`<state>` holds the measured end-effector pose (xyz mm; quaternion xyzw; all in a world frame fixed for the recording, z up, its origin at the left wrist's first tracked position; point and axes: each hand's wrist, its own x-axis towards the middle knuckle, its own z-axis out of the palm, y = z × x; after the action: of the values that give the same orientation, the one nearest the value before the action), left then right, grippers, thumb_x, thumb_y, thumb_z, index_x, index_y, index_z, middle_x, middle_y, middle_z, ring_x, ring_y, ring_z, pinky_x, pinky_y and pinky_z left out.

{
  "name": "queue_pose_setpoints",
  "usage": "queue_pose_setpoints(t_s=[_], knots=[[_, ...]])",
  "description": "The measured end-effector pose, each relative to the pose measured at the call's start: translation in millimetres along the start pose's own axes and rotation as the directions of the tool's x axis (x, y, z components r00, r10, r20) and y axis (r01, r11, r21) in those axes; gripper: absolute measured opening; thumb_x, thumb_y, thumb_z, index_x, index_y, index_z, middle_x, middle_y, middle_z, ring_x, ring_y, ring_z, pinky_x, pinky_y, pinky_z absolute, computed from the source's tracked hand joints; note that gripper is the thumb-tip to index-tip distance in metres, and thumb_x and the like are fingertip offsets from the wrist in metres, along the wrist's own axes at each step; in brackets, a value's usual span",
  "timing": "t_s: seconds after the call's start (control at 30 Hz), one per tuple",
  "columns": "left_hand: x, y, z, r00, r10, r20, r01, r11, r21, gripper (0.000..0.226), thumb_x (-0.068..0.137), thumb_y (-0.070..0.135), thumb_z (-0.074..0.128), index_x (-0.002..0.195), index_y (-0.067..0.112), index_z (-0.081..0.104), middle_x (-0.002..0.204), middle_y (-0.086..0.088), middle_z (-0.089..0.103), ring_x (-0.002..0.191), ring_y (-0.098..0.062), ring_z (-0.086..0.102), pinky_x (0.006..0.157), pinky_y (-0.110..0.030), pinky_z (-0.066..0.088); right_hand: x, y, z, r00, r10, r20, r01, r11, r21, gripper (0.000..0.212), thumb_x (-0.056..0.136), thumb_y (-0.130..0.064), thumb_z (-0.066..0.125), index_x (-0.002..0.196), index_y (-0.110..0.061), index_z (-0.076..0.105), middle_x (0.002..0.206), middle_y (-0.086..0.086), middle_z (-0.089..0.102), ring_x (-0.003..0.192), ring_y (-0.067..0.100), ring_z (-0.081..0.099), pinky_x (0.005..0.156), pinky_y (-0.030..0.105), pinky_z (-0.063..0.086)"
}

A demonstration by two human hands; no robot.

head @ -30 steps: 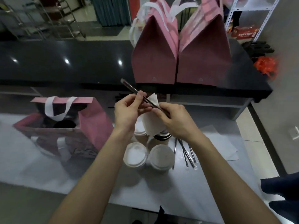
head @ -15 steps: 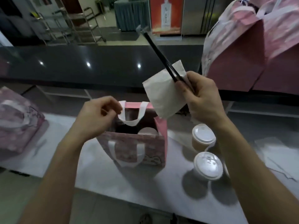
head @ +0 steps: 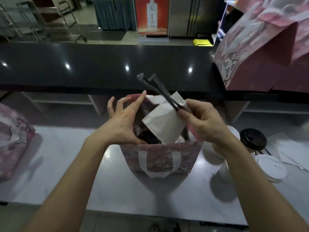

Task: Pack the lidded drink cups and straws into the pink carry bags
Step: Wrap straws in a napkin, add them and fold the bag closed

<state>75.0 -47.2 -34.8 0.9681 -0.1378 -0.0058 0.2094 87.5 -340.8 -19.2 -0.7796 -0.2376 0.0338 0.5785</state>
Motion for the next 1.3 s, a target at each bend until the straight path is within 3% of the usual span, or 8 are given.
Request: queue_pose_setpoints(t_s=[0.1,0.27,0.47,0.67,0.83,1.03,1.2,1.3], knots=[[3.3,-7.2,3.1,0.999,0.050,-0.016,-0.049,0.998,0.026,0.167,0.047,0.094,0.081,0.169,0.044,-0.021,0.181,0.004,0.002,0.151,0.002,-0.046,0.119,-0.055,-0.039,8.7,-0.6,-1.3,0.989,0.095,0.110,-0.054,0.942,-0.332,0.018,0.108,-0.025,0.067,0.091,-0.026,0.073,0.083,-0.005,0.068,0.079,0.018,0.063,0.072,0.035,0.050],[8.4,-17.0,7.6,0.993,0.115,0.026,-0.115,0.993,-0.011,0.171,0.046,0.088,0.087,0.169,0.042,-0.022,0.172,0.031,-0.030,0.162,-0.010,-0.033,0.124,-0.063,-0.028,41.6,-0.6,9.0,0.948,0.283,0.146,-0.006,0.475,-0.880,0.016,0.102,-0.009,0.060,0.103,-0.025,0.062,0.083,-0.003,0.057,0.080,0.024,0.061,0.063,0.039,0.049],[8.0,-27.5,7.9,0.992,0.120,0.031,-0.114,0.983,-0.146,0.177,0.049,0.071,0.099,0.163,0.045,-0.034,0.181,0.019,-0.011,0.167,-0.012,-0.019,0.128,-0.061,-0.024,64.3,-0.7,12.6,0.962,0.216,0.166,0.139,0.134,-0.981,0.040,0.096,-0.003,0.048,0.130,-0.016,0.066,0.092,0.005,0.061,0.075,0.028,0.050,0.064,0.036,0.035],[6.5,-28.4,10.6,0.989,0.145,0.029,-0.139,0.979,-0.149,0.176,0.048,0.073,0.097,0.165,0.042,-0.031,0.179,0.021,-0.017,0.167,-0.013,-0.018,0.130,-0.059,-0.021,80.7,4.9,44.0,0.943,0.163,0.291,0.265,0.162,-0.951,0.043,0.093,0.001,0.052,0.131,-0.015,0.063,0.109,0.012,0.072,0.098,0.037,0.069,0.068,0.040,0.045],[4.2,-32.3,12.3,0.989,0.149,0.015,-0.146,0.980,-0.133,0.174,0.047,0.080,0.093,0.168,0.041,-0.025,0.178,0.026,-0.020,0.167,-0.012,-0.019,0.130,-0.060,-0.019,86.7,15.3,49.5,0.874,0.390,0.291,0.292,0.056,-0.955,0.032,0.101,-0.003,0.054,0.130,-0.011,0.063,0.117,0.009,0.073,0.106,0.027,0.071,0.070,0.032,0.039],[9.0,-37.3,12.7,0.989,0.147,-0.028,-0.150,0.977,-0.153,0.147,0.061,0.090,0.082,0.172,0.046,-0.004,0.181,0.019,-0.005,0.166,-0.009,-0.020,0.132,-0.058,-0.016,68.4,1.5,33.8,0.913,0.377,0.158,-0.036,0.460,-0.887,0.036,0.105,-0.028,0.067,0.141,-0.026,0.066,0.133,0.004,0.069,0.114,0.026,0.068,0.087,0.034,0.053],[6.2,-41.5,14.2,0.948,0.158,-0.277,-0.221,0.951,-0.214,0.085,0.082,0.073,0.081,0.154,0.036,0.055,0.162,0.027,0.045,0.164,-0.002,0.020,0.137,-0.054,0.010,20.7,-7.5,9.3,0.995,0.081,-0.052,-0.097,0.830,-0.550,0.021,0.104,-0.027,0.071,0.124,-0.028,0.079,0.113,-0.014,0.078,0.106,0.004,0.073,0.098,0.032,0.060],[0.7,-42.0,21.5,0.880,0.116,-0.461,-0.250,0.938,-0.241,0.062,0.084,0.060,0.085,0.134,0.025,0.072,0.143,0.032,0.058,0.152,0.003,0.042,0.131,-0.053,0.033,-8.1,1.7,-0.3,0.972,-0.037,-0.232,-0.047,0.936,-0.349,0.015,0.099,-0.030,0.077,0.114,-0.028,0.081,0.106,-0.017,0.079,0.102,0.002,0.075,0.092,0.022,0.060]])
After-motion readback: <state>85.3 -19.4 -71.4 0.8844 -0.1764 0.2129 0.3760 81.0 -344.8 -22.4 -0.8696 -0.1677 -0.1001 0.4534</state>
